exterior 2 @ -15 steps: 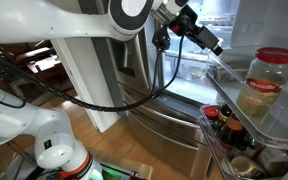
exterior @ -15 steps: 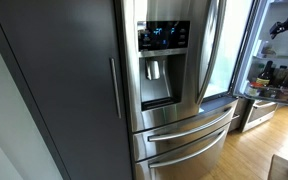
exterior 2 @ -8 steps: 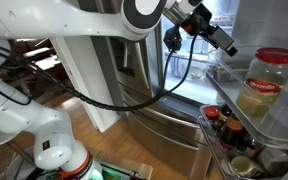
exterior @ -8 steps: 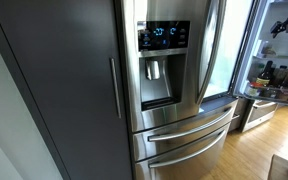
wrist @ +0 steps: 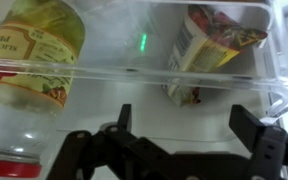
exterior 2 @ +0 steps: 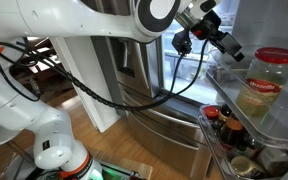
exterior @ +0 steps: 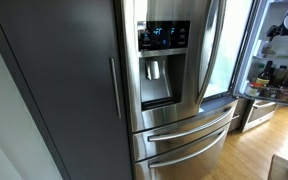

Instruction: Remove the snack pack from the door compartment and put it in the fridge

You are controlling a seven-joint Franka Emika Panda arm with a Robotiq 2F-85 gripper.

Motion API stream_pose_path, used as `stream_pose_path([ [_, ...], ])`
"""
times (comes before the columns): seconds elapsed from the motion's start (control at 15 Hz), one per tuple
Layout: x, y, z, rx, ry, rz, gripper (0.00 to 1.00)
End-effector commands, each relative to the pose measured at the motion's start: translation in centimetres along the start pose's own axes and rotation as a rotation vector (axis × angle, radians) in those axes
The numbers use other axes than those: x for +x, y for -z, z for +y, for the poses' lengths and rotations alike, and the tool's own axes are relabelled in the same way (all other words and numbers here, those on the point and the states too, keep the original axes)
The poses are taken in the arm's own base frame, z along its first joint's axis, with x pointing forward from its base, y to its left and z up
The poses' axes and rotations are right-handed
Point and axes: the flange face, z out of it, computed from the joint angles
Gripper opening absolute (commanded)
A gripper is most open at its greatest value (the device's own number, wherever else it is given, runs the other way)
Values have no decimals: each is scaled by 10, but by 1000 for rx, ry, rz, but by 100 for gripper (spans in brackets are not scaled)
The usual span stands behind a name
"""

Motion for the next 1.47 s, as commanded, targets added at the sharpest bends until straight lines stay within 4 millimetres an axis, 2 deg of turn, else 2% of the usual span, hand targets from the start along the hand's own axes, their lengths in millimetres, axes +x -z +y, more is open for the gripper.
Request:
stream_pose_path([
  [0.0, 5, -15, -3, -1, -15, -34, 100],
  [0.73, 4, -36, -11, 6, -37, -111, 100],
  [1.4, 17, -52, 1, -51, -36, -209, 100],
])
